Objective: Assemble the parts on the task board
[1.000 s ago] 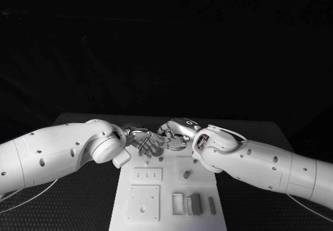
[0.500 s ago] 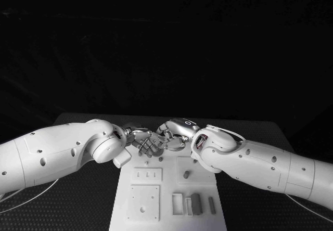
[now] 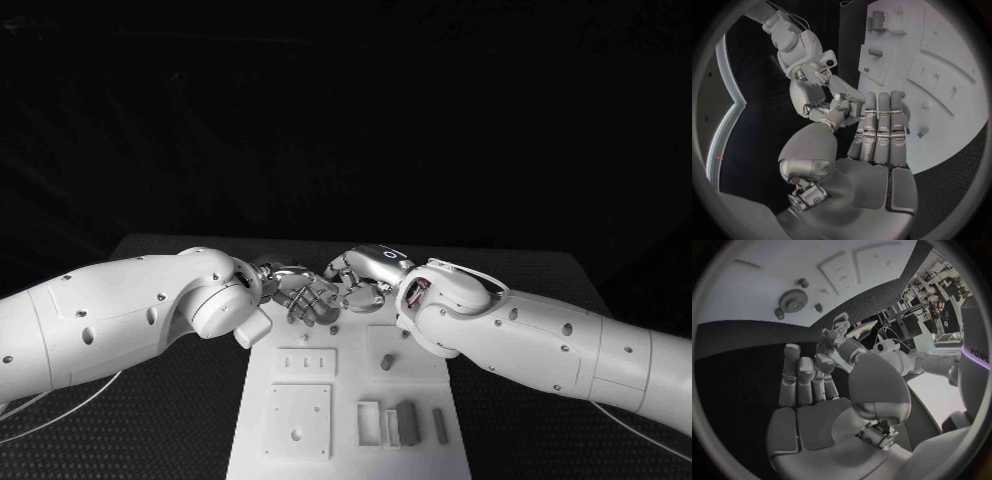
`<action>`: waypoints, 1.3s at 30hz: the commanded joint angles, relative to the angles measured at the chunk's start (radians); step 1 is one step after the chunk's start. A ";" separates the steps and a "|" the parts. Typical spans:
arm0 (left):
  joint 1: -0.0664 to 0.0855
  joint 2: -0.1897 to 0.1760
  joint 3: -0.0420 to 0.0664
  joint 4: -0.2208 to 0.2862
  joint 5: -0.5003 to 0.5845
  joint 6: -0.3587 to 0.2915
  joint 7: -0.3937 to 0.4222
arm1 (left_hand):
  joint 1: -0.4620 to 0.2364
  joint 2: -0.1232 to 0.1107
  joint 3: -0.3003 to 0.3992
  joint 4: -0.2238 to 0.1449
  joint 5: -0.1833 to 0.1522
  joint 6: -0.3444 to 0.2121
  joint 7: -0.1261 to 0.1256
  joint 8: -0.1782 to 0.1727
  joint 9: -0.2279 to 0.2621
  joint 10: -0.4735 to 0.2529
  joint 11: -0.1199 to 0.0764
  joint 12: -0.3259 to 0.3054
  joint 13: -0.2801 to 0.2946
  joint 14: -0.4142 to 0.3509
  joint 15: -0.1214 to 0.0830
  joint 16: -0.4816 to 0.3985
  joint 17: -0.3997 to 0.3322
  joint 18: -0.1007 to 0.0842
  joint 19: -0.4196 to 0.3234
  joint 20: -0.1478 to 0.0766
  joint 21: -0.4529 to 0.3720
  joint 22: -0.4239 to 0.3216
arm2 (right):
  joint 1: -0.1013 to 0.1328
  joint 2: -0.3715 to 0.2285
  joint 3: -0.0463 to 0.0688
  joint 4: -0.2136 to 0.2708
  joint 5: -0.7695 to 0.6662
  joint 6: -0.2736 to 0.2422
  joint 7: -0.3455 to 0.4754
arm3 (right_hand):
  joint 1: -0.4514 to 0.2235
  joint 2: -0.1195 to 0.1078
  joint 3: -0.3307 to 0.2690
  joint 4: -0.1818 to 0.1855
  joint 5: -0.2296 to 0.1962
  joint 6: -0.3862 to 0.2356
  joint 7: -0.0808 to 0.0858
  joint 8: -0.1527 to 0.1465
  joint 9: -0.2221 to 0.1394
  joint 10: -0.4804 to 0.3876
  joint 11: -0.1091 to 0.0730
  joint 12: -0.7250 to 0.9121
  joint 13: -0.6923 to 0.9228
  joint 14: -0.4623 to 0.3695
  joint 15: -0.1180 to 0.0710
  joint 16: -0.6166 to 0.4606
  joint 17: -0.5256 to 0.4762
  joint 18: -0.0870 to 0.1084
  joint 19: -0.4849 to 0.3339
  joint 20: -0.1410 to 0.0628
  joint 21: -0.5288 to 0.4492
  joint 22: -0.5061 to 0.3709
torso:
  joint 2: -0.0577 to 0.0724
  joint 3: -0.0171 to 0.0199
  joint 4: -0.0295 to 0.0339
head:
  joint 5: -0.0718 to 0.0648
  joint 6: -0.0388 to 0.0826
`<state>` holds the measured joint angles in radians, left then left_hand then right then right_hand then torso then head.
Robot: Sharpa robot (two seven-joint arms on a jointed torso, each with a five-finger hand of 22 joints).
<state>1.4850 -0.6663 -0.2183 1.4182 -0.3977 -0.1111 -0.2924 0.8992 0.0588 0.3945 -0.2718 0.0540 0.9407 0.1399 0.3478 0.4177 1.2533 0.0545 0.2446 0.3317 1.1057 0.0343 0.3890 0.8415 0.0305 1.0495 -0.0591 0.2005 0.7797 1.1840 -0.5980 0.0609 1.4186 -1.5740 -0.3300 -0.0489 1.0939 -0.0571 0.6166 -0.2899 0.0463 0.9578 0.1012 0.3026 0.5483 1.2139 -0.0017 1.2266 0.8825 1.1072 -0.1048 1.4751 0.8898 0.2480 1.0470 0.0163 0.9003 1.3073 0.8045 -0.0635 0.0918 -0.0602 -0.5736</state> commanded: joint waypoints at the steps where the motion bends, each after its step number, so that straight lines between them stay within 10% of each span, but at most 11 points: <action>1: 0.001 0.001 0.002 0.000 0.009 -0.013 0.019 | 0.009 0.003 0.009 0.001 -0.005 0.010 0.000 0.007 0.001 0.003 -0.003 0.006 0.003 0.007 0.002 -0.005 0.003 0.007 0.006 -0.001 0.000 0.002 | -0.001 0.001 -0.001 0.001 -0.001 0.017 0.004 | -0.005 -0.007 -0.005 0.001 0.002 0.011 0.004 0.002 0.000 -0.004 -0.006 -0.002 -0.001 -0.002 -0.006 0.000 -0.001 0.014 0.004 -0.003 0.004 0.015 | 0.000 0.0001 -0.0007 | 0.000 -0.001; 39: -0.001 0.004 -0.004 -0.005 -0.004 -0.052 0.006 | 0.090 -0.005 0.184 0.011 -0.004 0.063 -0.024 0.030 0.020 0.037 -0.019 0.020 0.045 0.050 -0.013 -0.014 0.054 -0.001 0.031 -0.017 0.014 0.040 | -0.001 0.002 -0.001 0.001 -0.001 0.027 -0.003 | -0.013 -0.022 -0.010 0.001 0.002 0.013 0.003 0.001 0.002 -0.004 -0.007 -0.002 0.000 0.000 -0.007 0.000 -0.002 0.014 0.006 -0.004 0.004 0.014 | 0.000 0.0006 -0.0003 | 0.005 -0.009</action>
<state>1.4833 -0.6629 -0.2227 1.4122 -0.4017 -0.1369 -0.2958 0.9831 0.0516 0.5744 -0.2607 0.0492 0.9954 0.1177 0.3709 0.4329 1.2850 0.0354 0.2592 0.3765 1.1512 0.0181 0.3786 0.8957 0.0225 1.0746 -0.0771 0.2100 0.8195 1.1836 -0.5974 0.0603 1.4184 -1.5734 -0.3204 -0.0570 1.0795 -0.0714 0.6112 -0.2896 0.0463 0.9588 0.1007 0.2989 0.5485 1.2114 -0.0042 1.2266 0.8826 1.1061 -0.1071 1.4751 0.8889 0.2479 1.0470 0.0164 0.9003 1.3073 0.8047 -0.0628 0.0916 -0.0564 -0.5830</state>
